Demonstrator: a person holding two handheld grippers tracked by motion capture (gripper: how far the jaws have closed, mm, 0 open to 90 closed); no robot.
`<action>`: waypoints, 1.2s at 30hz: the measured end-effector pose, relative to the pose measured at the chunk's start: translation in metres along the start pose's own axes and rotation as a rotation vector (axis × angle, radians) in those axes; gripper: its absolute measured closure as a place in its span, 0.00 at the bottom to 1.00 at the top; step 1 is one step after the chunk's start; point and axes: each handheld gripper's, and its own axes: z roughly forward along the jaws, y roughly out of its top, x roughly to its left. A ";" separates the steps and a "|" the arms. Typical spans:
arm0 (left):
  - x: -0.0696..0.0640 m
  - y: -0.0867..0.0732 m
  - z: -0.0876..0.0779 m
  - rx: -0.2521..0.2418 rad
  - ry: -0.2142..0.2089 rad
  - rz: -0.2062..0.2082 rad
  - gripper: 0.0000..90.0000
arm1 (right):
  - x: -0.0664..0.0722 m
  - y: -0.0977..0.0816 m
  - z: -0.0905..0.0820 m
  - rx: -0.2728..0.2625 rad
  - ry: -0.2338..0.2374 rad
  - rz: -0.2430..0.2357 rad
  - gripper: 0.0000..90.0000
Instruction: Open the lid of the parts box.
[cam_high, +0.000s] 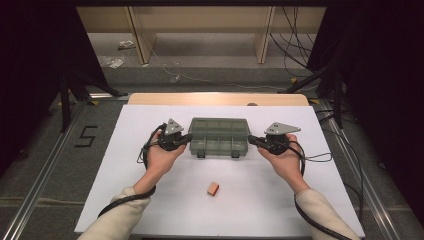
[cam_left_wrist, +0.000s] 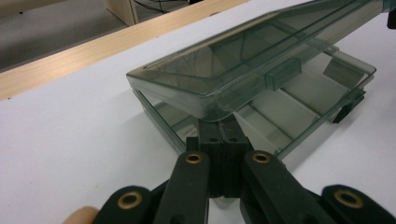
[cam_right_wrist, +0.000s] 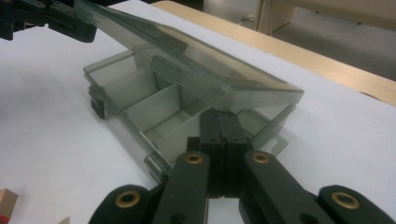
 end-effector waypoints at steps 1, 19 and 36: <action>0.000 0.001 0.000 -0.002 -0.001 -0.002 1.00 | 0.000 0.001 0.000 -0.002 -0.002 0.000 1.00; 0.003 0.008 0.002 -0.029 0.033 0.002 0.94 | -0.001 0.014 0.005 -0.027 -0.172 -0.023 0.73; 0.001 0.022 0.005 -0.164 0.206 0.128 0.84 | -0.001 0.027 0.015 -0.093 -0.234 -0.057 0.79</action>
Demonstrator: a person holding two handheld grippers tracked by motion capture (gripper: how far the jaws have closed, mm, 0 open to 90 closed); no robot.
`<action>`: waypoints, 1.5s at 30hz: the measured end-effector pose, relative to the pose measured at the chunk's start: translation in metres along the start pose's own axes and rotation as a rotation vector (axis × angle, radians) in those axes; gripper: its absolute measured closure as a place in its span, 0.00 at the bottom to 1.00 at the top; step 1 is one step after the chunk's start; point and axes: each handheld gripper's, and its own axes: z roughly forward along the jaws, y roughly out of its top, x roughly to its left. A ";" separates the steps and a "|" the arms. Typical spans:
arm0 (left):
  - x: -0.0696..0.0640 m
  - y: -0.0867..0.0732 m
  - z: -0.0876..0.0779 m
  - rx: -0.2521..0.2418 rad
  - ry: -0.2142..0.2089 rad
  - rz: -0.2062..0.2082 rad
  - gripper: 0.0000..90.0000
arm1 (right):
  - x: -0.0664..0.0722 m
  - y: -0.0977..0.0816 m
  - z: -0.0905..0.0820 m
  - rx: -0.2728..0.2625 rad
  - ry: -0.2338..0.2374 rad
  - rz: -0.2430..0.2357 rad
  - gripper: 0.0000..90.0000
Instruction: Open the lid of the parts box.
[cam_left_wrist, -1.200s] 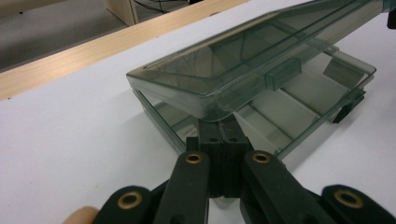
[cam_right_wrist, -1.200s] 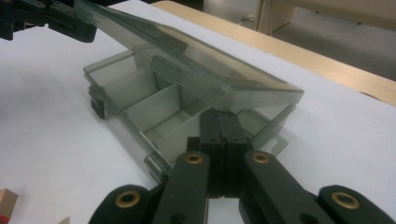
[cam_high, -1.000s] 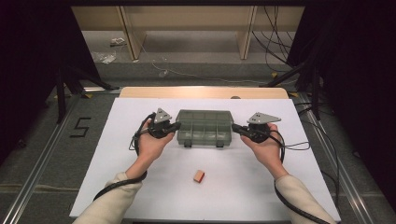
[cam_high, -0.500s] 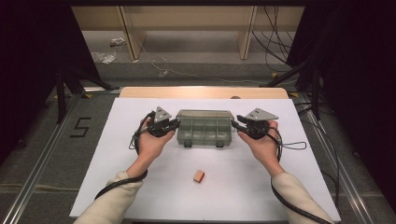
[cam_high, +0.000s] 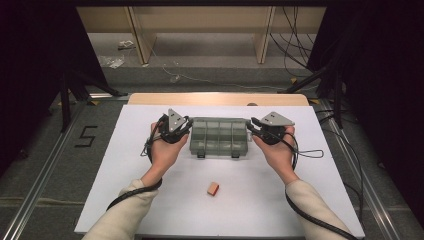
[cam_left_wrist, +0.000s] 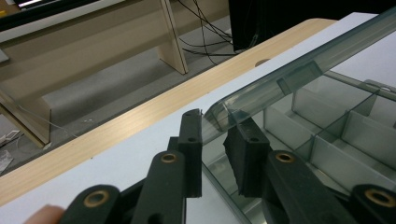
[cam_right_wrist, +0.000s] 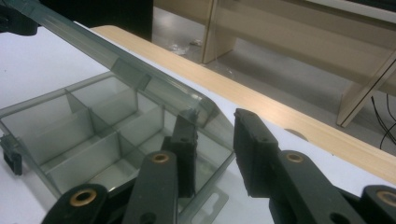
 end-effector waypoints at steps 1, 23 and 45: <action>0.000 0.001 0.001 -0.003 0.002 0.000 0.84 | 0.000 0.001 0.000 -0.004 -0.001 0.003 0.79; 0.005 0.012 0.011 -0.019 0.052 -0.003 0.90 | 0.000 0.014 0.011 -0.027 -0.078 -0.010 0.90; 0.011 0.020 0.020 -0.009 0.060 -0.015 0.91 | -0.005 0.018 0.018 -0.030 -0.092 0.010 0.92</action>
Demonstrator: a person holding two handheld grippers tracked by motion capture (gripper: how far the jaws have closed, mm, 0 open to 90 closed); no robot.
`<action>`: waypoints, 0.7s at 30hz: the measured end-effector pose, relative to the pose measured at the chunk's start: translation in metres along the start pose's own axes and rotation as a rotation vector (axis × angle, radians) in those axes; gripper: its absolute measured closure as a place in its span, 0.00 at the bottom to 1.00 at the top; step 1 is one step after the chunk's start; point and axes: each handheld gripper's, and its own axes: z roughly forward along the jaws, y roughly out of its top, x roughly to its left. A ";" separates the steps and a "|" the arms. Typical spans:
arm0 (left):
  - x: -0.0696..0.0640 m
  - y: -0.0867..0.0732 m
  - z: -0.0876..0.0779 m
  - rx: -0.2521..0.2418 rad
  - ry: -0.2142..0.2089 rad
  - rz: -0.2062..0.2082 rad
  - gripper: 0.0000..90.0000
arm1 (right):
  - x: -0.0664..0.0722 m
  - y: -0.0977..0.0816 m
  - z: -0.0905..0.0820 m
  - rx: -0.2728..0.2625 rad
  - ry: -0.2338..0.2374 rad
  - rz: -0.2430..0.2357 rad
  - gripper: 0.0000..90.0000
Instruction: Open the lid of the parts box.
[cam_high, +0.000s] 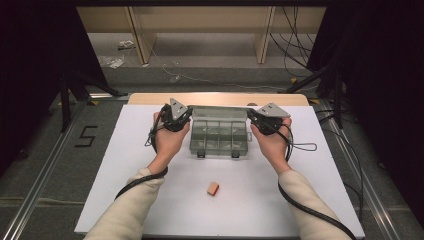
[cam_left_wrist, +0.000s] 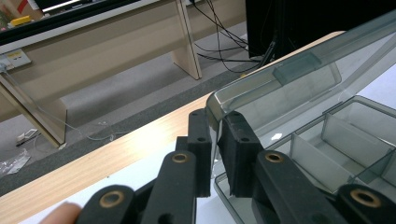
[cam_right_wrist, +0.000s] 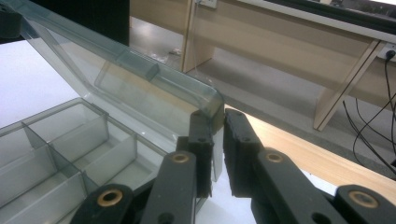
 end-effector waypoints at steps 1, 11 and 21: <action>0.000 0.000 0.001 0.001 -0.002 0.001 0.91 | 0.000 0.000 0.000 0.000 0.000 0.000 0.92; 0.002 0.002 0.005 0.012 0.003 -0.004 0.92 | -0.003 0.002 0.004 0.002 -0.005 0.009 0.93; 0.004 0.004 0.010 0.018 0.006 -0.015 0.92 | -0.004 0.004 0.007 -0.002 -0.014 0.012 0.93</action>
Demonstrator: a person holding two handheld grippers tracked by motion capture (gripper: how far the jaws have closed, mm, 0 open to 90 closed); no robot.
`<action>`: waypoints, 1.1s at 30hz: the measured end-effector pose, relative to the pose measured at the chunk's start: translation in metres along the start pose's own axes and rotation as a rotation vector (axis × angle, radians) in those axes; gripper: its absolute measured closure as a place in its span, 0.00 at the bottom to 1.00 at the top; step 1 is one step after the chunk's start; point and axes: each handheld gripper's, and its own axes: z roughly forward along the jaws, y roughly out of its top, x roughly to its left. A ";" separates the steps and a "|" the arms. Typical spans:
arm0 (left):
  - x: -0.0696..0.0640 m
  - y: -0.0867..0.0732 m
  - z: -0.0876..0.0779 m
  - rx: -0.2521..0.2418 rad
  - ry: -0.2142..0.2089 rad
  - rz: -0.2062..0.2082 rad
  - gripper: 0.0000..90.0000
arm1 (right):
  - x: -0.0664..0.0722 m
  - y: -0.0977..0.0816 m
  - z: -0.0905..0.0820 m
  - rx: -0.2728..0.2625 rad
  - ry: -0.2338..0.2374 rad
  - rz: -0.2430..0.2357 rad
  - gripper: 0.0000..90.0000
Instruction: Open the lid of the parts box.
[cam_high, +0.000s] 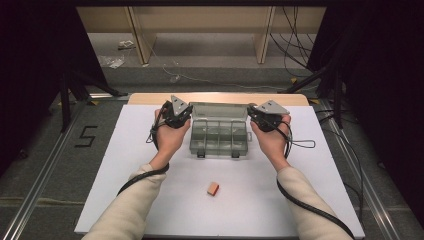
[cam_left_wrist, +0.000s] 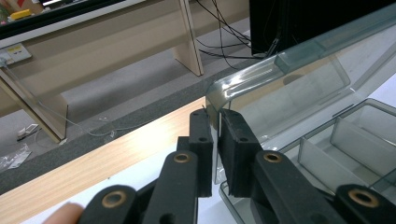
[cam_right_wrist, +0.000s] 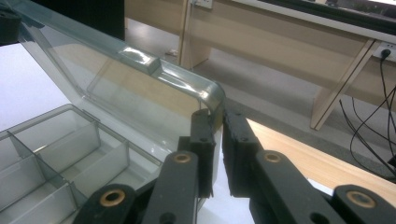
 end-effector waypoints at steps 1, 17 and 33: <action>0.000 0.000 0.001 0.001 0.000 -0.002 0.92 | 0.000 0.000 0.000 0.000 0.000 0.000 0.93; 0.002 -0.001 0.011 0.022 0.005 -0.009 0.92 | -0.003 0.000 0.007 0.001 -0.004 0.011 0.93; 0.004 -0.005 0.022 0.039 0.007 -0.043 0.93 | -0.005 -0.004 0.018 -0.001 -0.016 0.033 0.93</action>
